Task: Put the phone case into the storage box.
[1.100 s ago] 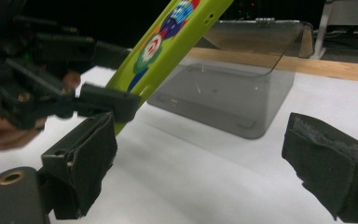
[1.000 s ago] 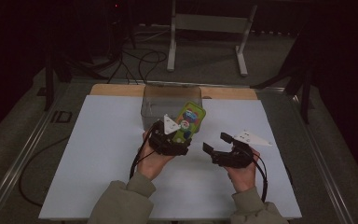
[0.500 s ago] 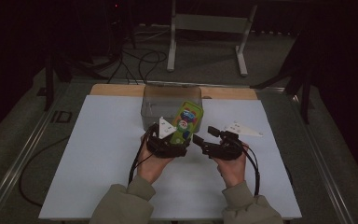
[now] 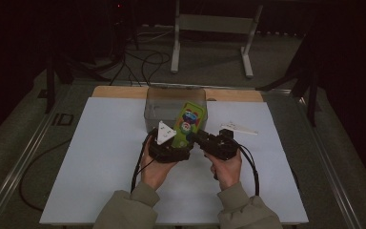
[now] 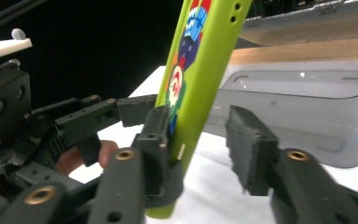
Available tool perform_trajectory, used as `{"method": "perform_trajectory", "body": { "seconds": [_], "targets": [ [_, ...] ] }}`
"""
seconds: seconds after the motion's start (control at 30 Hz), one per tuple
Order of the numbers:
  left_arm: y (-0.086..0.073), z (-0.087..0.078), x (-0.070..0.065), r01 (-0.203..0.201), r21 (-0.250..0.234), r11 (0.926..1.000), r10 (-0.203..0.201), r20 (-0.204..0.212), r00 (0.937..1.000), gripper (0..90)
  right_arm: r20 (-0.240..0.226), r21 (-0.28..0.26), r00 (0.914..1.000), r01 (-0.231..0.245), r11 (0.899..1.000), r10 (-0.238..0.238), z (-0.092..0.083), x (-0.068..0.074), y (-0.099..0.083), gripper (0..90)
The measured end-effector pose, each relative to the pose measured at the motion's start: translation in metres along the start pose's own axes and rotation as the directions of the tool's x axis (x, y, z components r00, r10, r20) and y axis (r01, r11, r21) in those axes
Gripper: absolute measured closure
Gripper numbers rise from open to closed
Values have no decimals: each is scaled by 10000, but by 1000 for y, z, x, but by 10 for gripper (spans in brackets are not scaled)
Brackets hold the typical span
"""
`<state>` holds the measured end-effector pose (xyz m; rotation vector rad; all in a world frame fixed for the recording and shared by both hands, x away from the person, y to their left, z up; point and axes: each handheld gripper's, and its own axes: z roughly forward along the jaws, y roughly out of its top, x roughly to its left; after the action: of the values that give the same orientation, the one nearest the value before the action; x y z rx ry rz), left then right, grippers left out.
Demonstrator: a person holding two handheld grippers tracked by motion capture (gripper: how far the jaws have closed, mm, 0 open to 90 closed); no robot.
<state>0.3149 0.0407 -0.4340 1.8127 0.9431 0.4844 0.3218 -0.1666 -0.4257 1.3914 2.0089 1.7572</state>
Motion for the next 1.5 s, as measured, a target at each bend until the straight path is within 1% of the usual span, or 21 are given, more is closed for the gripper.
{"method": "perform_trajectory", "body": {
  "seconds": [0.13,0.2,0.27,0.33,0.43,0.5,0.63,0.7,0.77,0.83,0.9,1.0,1.03,1.07,1.2,1.23,1.27,1.3,1.4,1.47,1.5],
  "targets": [
    [-1,0,-1,124,-111,9999,-125,-82,9999,164,-231,-127,9990,-394,9991,391,4,1,1,728],
    [-2,0,0,239,-129,9996,-240,-66,9997,164,-203,-90,9986,-487,9988,485,6,2,1,732],
    [-3,1,0,329,-150,9993,-331,-81,9994,163,-256,-95,9968,-762,9970,759,9,2,1,748],
    [-3,1,1,417,-140,9990,-418,-114,9991,163,-226,-68,9965,-809,9967,808,9,2,1,753],
    [-5,2,1,632,-181,9978,-635,-212,9978,164,-169,-53,9965,-815,9967,814,11,3,1,759],
    [-6,2,1,761,-229,9968,-766,-197,9969,164,-144,-36,9968,-786,9969,786,13,3,1,759],
    [-6,2,1,786,-249,9966,-792,-240,9966,164,-93,-75,9974,-709,9975,708,13,4,1,759],
    [-6,3,1,766,-181,9969,-771,-266,9967,162,-74,35,9979,-645,9979,646,14,4,2,776],
    [-6,3,1,867,-153,9961,-870,-212,9960,162,-8,76,9978,-666,9977,666,14,6,2,778],
    [-6,3,2,865,-217,9960,-869,-204,9960,159,47,63,9987,-498,9987,498,14,8,3,782],
    [-6,2,3,893,-236,9957,-896,-123,9959,156,136,138,9988,-465,9988,463,14,10,5,784],
    [-6,1,3,812,-301,9962,-817,-126,9966,140,154,265,9991,-403,9988,399,14,13,8,785],
    [-6,1,3,729,-304,9969,-735,-195,9971,140,154,265,9991,-403,9988,399,14,13,8,785],
    [-6,1,3,664,-268,9974,-671,-273,9974,95,139,344,9992,-384,9987,379,14,14,9,785],
    [-7,2,3,453,14,9990,-452,-277,9986,55,170,423,9995,-272,9987,265,15,16,9,785],
    [-7,2,3,403,42,9992,-402,-268,9988,50,117,485,9993,-355,9982,350,14,17,10,784],
    [-7,1,3,354,43,9994,-353,-253,9991,48,108,545,9994,-330,9980,325,15,18,10,784],
    [-7,1,3,293,14,9996,-292,-267,9992,42,226,594,9997,-150,9981,137,15,19,11,784],
    [-7,0,2,130,41,9999,-129,-286,9995,41,294,643,9995,-82,9979,63,15,20,11,784],
    [-8,-1,2,-86,89,9999,89,-276,9996,29,408,737,9992,13,9973,-43,15,21,11,784],
    [-8,-1,2,-86,89,9999,89,-276,9996,18,408,737,9992,13,9973,-43,15,21,11,784]
  ]
}}
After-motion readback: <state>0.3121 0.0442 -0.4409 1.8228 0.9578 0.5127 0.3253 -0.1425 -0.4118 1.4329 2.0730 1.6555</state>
